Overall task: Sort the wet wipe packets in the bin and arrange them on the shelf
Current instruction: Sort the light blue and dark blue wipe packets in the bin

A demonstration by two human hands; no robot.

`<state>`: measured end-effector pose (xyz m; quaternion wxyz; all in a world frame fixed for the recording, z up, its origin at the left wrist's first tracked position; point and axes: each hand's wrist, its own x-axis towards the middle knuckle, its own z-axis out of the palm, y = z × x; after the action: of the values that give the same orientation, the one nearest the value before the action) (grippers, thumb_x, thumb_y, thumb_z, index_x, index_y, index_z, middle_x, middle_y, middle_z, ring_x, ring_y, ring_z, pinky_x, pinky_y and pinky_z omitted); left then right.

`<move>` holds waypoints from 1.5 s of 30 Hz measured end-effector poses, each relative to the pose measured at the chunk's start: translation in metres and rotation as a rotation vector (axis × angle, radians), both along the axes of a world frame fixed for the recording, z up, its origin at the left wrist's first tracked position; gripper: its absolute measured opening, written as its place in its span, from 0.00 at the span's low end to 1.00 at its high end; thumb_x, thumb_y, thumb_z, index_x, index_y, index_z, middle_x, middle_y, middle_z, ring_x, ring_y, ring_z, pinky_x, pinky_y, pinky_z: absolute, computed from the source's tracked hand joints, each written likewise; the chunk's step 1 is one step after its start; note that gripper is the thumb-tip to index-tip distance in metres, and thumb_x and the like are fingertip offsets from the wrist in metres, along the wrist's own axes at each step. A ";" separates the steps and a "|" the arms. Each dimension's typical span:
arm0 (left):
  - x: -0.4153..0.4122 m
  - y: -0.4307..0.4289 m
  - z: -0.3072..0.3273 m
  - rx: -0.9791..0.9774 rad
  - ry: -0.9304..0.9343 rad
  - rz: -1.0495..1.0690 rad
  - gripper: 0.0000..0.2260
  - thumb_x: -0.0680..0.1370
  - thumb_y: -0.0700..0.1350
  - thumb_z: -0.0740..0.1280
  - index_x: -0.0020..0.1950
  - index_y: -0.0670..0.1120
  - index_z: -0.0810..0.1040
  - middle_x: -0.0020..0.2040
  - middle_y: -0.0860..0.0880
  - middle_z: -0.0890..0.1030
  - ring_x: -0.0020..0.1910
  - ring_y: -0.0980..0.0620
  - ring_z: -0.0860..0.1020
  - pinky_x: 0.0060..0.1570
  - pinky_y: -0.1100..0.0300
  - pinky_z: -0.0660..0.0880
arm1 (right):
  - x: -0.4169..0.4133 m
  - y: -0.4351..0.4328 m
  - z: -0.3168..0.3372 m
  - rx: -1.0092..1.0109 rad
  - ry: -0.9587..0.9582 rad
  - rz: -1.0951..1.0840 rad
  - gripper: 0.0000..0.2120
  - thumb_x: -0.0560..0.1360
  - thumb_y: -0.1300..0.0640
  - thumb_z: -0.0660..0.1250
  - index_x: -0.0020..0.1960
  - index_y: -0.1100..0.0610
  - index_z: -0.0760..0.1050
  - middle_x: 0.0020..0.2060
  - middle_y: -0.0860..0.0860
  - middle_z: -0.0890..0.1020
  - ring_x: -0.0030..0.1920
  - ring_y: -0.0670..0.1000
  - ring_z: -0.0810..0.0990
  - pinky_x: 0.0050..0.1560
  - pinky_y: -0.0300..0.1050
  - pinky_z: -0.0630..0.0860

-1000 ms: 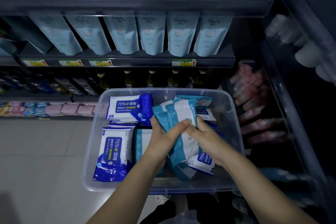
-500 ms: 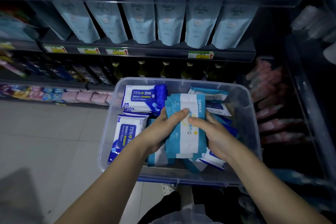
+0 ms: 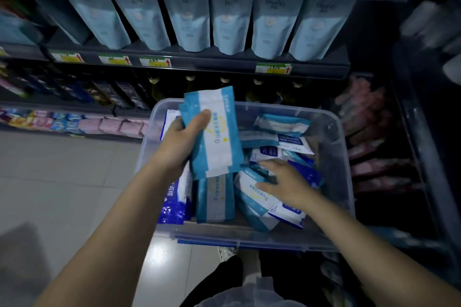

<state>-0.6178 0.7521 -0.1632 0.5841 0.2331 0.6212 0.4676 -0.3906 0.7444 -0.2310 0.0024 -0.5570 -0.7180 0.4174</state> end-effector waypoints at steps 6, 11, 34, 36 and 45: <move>-0.011 -0.010 -0.006 -0.021 0.005 0.059 0.14 0.77 0.51 0.66 0.58 0.44 0.75 0.50 0.46 0.84 0.45 0.50 0.84 0.44 0.54 0.79 | -0.021 0.001 -0.014 0.253 -0.298 0.192 0.28 0.74 0.49 0.68 0.70 0.55 0.65 0.63 0.53 0.70 0.64 0.55 0.67 0.63 0.48 0.66; -0.003 -0.014 -0.011 -0.036 0.003 0.059 0.17 0.78 0.51 0.65 0.63 0.43 0.72 0.52 0.47 0.83 0.47 0.51 0.83 0.43 0.56 0.79 | -0.024 0.000 -0.016 0.124 -0.309 0.118 0.25 0.72 0.55 0.71 0.65 0.57 0.66 0.62 0.54 0.68 0.57 0.59 0.75 0.51 0.51 0.74; 0.031 -0.027 -0.015 0.059 -0.052 -0.078 0.35 0.69 0.63 0.70 0.68 0.45 0.65 0.58 0.45 0.80 0.54 0.48 0.82 0.46 0.55 0.81 | -0.056 0.017 0.074 0.010 0.647 -0.624 0.08 0.69 0.62 0.74 0.43 0.53 0.78 0.41 0.50 0.82 0.43 0.52 0.81 0.47 0.51 0.80; 0.025 -0.026 -0.013 0.065 -0.047 -0.034 0.31 0.69 0.50 0.75 0.67 0.42 0.67 0.56 0.44 0.81 0.51 0.46 0.82 0.43 0.55 0.80 | -0.056 0.020 0.077 -0.002 0.696 -0.556 0.05 0.70 0.60 0.73 0.44 0.54 0.79 0.42 0.52 0.83 0.43 0.52 0.81 0.47 0.49 0.79; -0.007 -0.026 -0.001 0.119 -0.034 0.202 0.12 0.76 0.40 0.68 0.58 0.46 0.72 0.57 0.42 0.81 0.51 0.45 0.82 0.52 0.49 0.78 | -0.017 -0.015 -0.032 -0.071 -0.054 0.021 0.18 0.76 0.58 0.67 0.64 0.59 0.74 0.63 0.54 0.76 0.62 0.53 0.73 0.62 0.41 0.67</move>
<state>-0.6248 0.7257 -0.1644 0.5294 0.1955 0.6028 0.5641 -0.4072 0.7297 -0.2626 -0.0413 -0.5604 -0.7082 0.4274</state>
